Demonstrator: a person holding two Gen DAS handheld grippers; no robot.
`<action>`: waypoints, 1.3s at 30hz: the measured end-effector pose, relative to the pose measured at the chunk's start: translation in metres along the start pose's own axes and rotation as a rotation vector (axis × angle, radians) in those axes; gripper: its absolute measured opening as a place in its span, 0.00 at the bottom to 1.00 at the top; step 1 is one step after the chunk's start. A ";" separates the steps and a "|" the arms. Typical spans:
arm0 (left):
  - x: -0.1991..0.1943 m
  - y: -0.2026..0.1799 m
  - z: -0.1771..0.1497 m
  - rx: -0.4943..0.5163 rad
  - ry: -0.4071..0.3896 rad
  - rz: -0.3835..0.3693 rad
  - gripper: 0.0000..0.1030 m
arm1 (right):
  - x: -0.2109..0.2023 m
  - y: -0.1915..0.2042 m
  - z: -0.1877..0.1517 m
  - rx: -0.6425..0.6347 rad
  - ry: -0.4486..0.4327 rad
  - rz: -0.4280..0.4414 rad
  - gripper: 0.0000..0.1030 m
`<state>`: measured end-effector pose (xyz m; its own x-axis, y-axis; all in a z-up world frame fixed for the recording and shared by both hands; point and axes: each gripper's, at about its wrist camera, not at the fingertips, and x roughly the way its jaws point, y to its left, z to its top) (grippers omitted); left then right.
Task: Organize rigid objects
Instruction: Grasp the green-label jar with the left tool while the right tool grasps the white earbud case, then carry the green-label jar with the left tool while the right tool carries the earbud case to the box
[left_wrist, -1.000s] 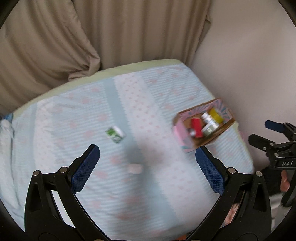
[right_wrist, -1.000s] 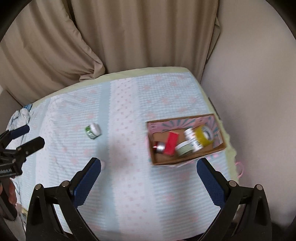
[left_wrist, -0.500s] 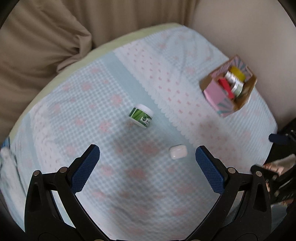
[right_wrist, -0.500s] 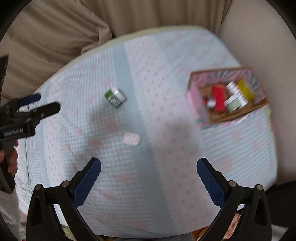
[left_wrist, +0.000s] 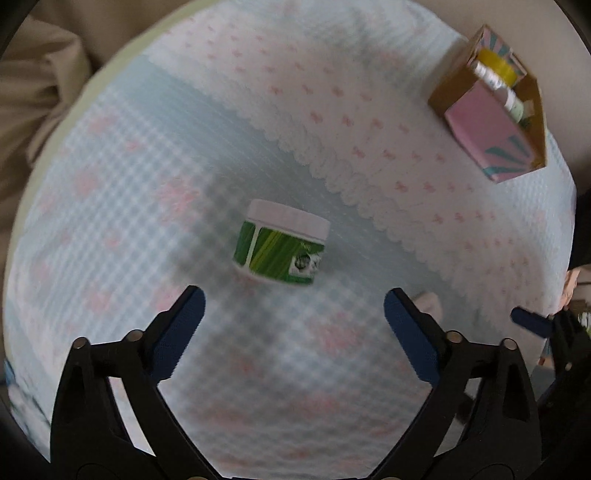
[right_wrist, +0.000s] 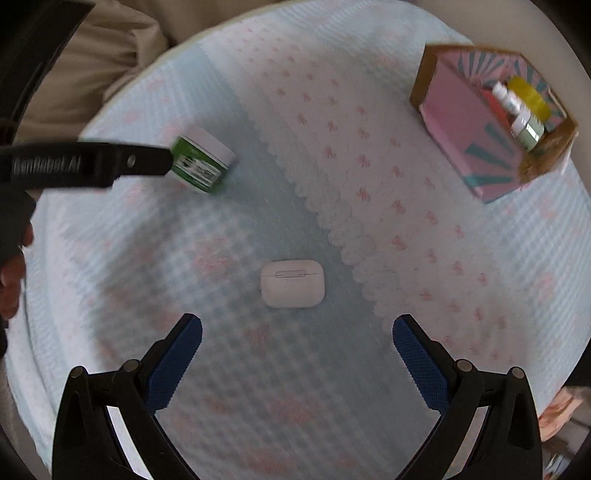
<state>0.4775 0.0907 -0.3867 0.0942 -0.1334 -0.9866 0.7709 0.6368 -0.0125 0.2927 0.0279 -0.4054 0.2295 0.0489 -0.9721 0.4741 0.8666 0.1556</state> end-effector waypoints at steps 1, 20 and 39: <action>0.010 0.001 0.004 0.014 0.006 0.000 0.93 | 0.012 0.001 0.000 0.024 0.003 -0.003 1.00; 0.089 -0.001 0.029 0.089 0.085 -0.024 0.86 | 0.095 0.011 0.007 0.090 0.029 -0.117 0.74; 0.086 -0.010 0.034 0.050 0.053 0.048 0.68 | 0.062 0.003 0.013 0.048 0.012 -0.059 0.55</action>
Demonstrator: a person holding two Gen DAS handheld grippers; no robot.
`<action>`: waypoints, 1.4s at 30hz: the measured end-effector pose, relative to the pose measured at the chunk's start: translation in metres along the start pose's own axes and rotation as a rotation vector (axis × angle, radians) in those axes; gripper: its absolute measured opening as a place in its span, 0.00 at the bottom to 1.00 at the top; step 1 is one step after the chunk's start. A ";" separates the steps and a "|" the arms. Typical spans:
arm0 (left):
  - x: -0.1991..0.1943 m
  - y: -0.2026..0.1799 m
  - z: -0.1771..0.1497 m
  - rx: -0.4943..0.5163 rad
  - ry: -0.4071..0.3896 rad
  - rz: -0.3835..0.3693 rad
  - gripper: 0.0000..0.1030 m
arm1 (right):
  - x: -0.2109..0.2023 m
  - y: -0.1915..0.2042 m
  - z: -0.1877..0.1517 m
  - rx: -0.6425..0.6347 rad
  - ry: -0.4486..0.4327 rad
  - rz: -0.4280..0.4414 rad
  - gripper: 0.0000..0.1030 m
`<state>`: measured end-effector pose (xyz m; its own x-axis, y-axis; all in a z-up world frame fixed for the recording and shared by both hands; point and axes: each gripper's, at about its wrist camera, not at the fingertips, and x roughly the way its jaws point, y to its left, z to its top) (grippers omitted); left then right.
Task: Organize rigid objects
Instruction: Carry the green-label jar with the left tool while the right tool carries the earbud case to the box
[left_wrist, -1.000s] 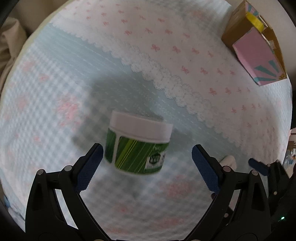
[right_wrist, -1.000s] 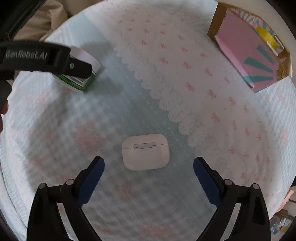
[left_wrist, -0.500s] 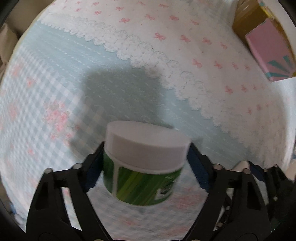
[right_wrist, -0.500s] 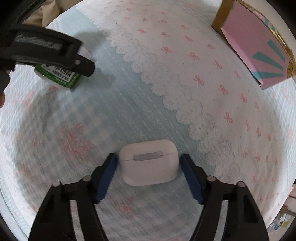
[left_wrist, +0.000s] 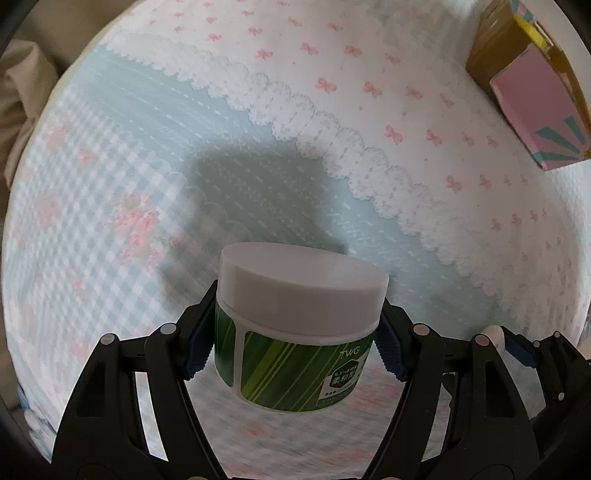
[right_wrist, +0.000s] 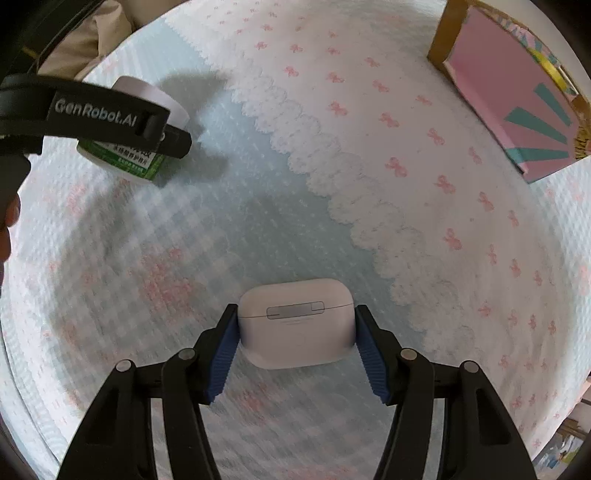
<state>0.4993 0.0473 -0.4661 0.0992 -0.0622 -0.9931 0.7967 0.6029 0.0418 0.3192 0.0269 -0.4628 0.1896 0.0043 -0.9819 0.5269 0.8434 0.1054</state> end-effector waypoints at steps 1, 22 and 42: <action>-0.005 -0.002 -0.001 -0.010 -0.006 0.002 0.68 | -0.004 -0.003 0.000 0.000 -0.005 0.003 0.55; -0.205 -0.044 -0.068 -0.271 -0.240 -0.028 0.68 | -0.181 -0.056 0.012 -0.150 -0.147 0.207 0.55; -0.306 -0.170 -0.010 -0.398 -0.389 -0.049 0.68 | -0.283 -0.198 0.090 -0.240 -0.081 0.322 0.55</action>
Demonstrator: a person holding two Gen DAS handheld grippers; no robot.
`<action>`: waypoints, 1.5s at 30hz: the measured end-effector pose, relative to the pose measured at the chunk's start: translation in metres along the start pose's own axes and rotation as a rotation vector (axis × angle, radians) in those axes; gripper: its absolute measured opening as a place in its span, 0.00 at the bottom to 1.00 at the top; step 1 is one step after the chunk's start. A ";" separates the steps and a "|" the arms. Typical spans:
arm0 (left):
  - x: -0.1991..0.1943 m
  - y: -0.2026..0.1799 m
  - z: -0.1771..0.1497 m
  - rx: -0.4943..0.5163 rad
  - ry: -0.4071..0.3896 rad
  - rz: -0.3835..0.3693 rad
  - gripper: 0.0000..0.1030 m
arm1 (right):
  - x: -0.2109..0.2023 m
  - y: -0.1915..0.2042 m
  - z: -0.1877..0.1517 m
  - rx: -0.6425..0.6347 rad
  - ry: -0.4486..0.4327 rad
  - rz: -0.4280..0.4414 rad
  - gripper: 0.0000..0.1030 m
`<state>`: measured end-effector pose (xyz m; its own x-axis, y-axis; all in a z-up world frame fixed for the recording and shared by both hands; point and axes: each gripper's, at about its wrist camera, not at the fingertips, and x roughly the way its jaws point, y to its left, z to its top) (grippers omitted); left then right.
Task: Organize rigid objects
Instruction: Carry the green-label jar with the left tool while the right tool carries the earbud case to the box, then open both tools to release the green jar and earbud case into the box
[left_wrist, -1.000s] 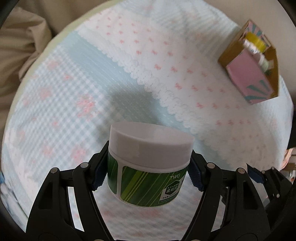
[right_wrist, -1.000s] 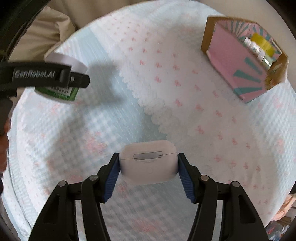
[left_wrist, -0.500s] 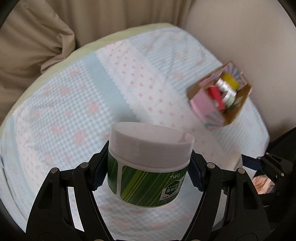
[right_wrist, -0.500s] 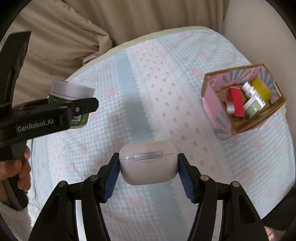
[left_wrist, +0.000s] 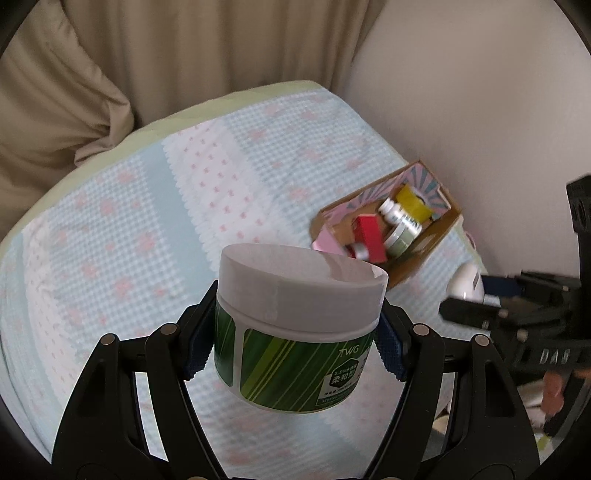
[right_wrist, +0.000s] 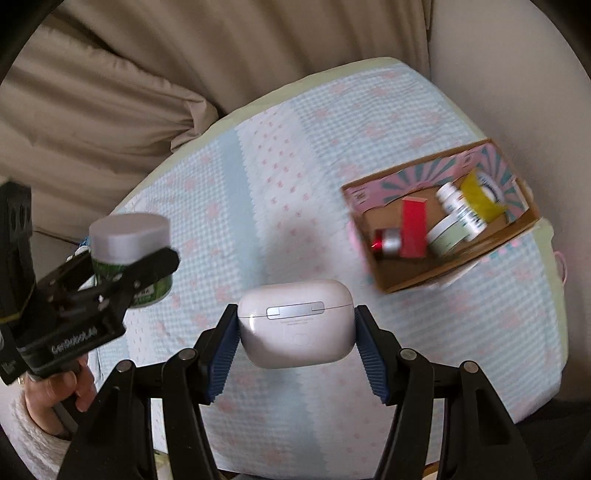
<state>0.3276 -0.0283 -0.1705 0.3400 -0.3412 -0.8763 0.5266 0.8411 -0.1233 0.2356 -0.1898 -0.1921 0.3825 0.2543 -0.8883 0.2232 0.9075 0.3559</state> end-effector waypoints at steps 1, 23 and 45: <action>0.002 -0.010 0.003 -0.012 -0.001 0.010 0.68 | -0.002 -0.009 0.005 -0.012 0.003 -0.001 0.55; 0.197 -0.121 0.047 -0.227 0.195 0.076 0.68 | 0.097 -0.195 0.158 -0.149 0.192 0.018 0.55; 0.308 -0.120 0.070 -0.176 0.344 0.083 1.00 | 0.213 -0.220 0.183 -0.218 0.320 -0.002 0.75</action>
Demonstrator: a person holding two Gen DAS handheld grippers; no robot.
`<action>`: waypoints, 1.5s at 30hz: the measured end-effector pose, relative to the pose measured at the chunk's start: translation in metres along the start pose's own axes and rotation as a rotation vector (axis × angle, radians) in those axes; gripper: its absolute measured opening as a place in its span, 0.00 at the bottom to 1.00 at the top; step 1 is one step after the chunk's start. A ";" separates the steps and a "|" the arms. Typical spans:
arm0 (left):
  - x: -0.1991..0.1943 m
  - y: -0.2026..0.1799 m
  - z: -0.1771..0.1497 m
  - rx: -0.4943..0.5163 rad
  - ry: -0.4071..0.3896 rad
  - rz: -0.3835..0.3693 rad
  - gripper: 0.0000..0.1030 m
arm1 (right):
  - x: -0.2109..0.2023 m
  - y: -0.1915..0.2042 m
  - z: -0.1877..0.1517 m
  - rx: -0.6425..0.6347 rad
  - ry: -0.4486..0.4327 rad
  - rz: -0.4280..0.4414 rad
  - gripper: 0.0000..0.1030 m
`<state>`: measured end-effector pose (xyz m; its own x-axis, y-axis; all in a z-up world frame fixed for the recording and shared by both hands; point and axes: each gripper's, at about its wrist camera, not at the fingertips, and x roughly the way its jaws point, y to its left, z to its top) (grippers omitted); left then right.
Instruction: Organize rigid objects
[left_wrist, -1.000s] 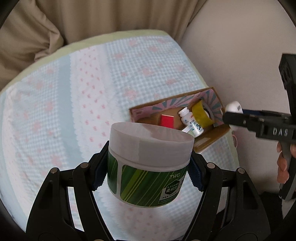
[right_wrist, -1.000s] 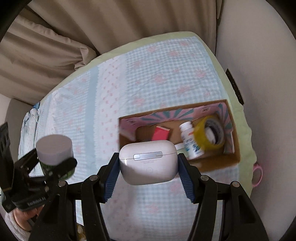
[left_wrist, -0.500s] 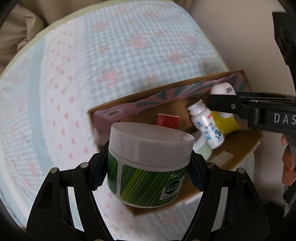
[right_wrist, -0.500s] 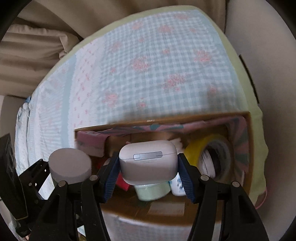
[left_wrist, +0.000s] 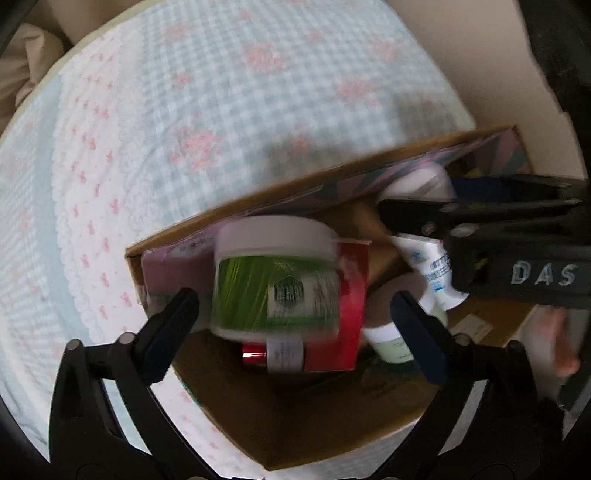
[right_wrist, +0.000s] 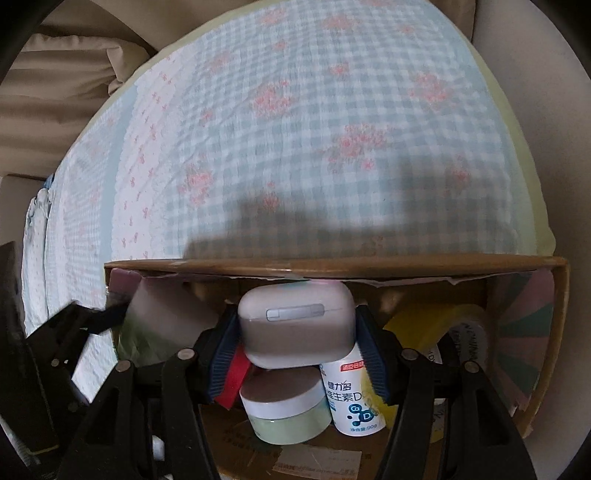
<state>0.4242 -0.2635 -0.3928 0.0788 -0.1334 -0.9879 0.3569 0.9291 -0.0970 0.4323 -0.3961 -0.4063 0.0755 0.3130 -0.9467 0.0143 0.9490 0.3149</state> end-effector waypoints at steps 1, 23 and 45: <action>-0.004 0.001 -0.001 -0.004 -0.006 -0.006 1.00 | 0.000 -0.001 0.001 0.008 0.001 -0.005 0.85; -0.078 0.008 -0.025 -0.009 -0.098 0.005 1.00 | -0.054 0.014 -0.024 0.016 -0.078 -0.060 0.96; -0.431 0.096 -0.212 -0.181 -0.793 0.165 1.00 | -0.347 0.235 -0.190 -0.201 -0.757 -0.131 0.96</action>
<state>0.2272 -0.0436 -0.0019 0.7744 -0.1312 -0.6189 0.1332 0.9901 -0.0432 0.2197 -0.2751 -0.0162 0.7443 0.1565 -0.6493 -0.1046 0.9875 0.1181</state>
